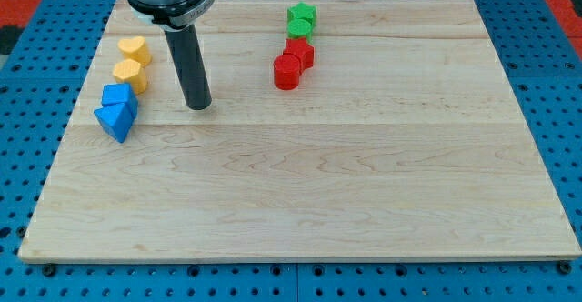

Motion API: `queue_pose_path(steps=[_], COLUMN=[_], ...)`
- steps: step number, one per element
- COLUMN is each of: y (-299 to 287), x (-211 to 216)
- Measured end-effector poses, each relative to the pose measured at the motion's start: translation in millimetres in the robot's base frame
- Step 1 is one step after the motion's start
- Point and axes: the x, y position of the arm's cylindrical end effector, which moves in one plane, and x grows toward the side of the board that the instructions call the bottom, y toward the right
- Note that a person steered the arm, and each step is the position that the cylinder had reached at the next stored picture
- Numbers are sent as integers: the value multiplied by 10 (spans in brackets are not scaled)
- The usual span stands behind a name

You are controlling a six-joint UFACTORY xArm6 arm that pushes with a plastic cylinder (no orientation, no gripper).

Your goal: Push the red circle slightly towards the bottom right of the board

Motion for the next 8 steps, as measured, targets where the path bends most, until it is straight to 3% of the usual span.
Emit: queue_pose_path(steps=[2,6,8], y=[-6,23,672], x=[-422,-604,-731])
